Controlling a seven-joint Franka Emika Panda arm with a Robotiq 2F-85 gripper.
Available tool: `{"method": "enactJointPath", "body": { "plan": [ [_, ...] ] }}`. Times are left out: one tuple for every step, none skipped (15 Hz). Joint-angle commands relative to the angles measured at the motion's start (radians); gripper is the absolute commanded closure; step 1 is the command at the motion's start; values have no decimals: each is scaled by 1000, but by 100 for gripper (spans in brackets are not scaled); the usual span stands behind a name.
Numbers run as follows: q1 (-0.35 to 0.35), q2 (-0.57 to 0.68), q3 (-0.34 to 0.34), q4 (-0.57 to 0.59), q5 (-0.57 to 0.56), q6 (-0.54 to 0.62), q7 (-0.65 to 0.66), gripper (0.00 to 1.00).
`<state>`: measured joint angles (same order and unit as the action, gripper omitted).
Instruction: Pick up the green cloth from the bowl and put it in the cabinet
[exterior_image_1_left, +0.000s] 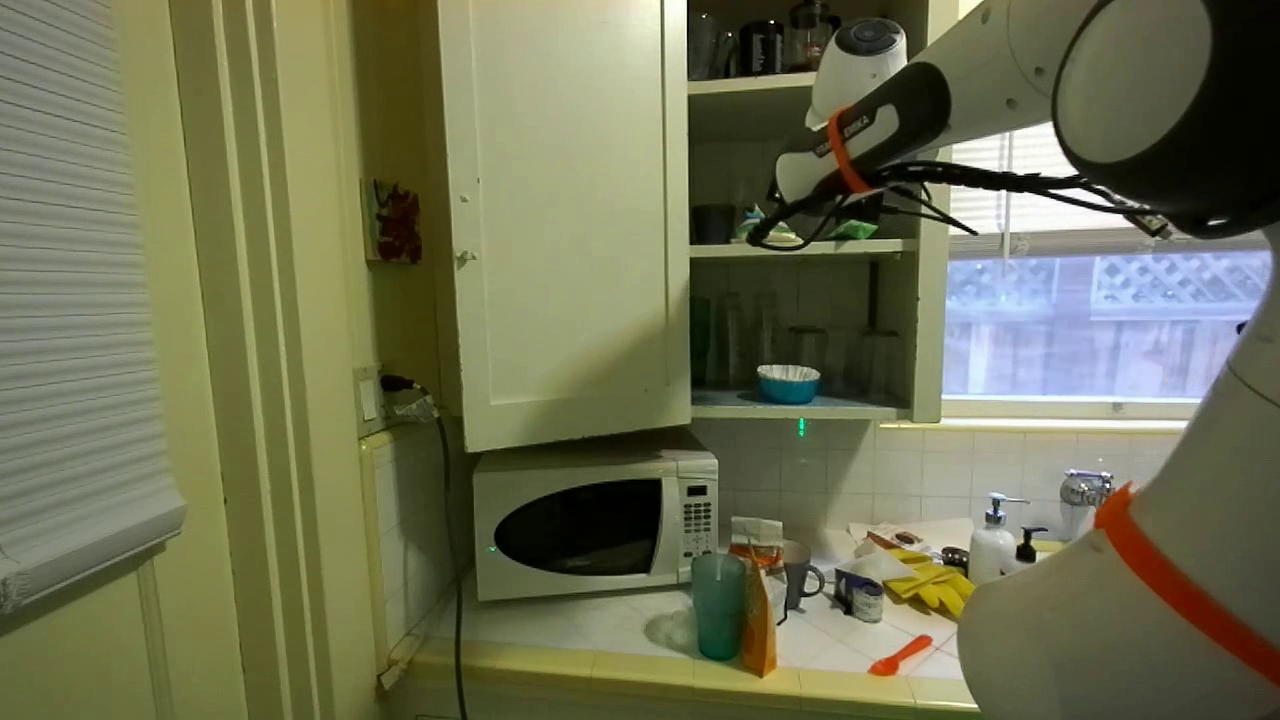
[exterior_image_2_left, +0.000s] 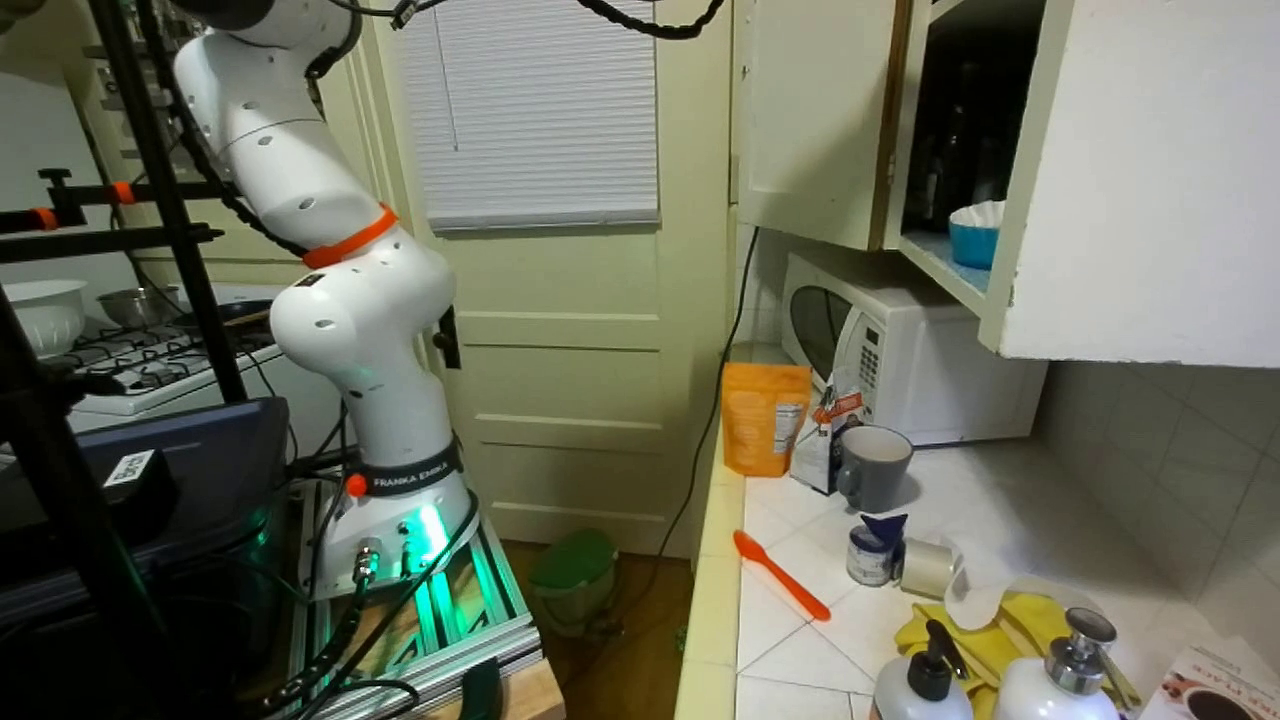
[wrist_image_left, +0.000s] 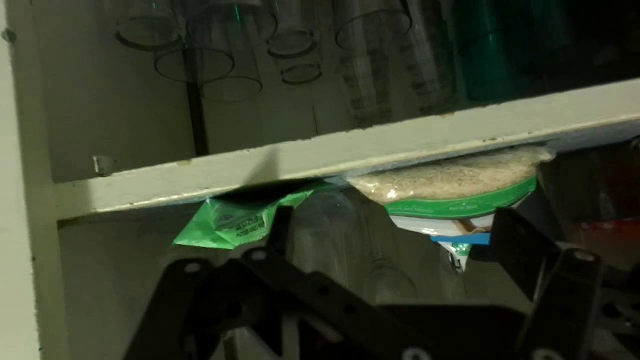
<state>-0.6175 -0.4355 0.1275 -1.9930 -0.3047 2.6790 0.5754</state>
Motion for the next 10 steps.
{"method": "enactJointPath", "body": {
  "plan": [
    [106, -69, -78, -40, 31, -126, -82, 0],
    [124, -79, -92, -42, 26, -154, -89, 0],
    [144, -87, -107, -44, 24, -184, -102, 0],
    [160, -96, -120, -48, 23, -204, -111, 0],
    [176, -103, -132, -53, 26, -224, -124, 0],
    [191, -110, -143, -59, 30, -243, -138, 0],
    [205, -116, -153, -66, 32, -259, -150, 0],
    [217, -119, -162, -71, 35, -277, -161, 0],
    [229, -122, -170, -77, 37, -290, -171, 0],
    [237, -125, -176, -84, 38, -300, -179, 0]
  ]
}}
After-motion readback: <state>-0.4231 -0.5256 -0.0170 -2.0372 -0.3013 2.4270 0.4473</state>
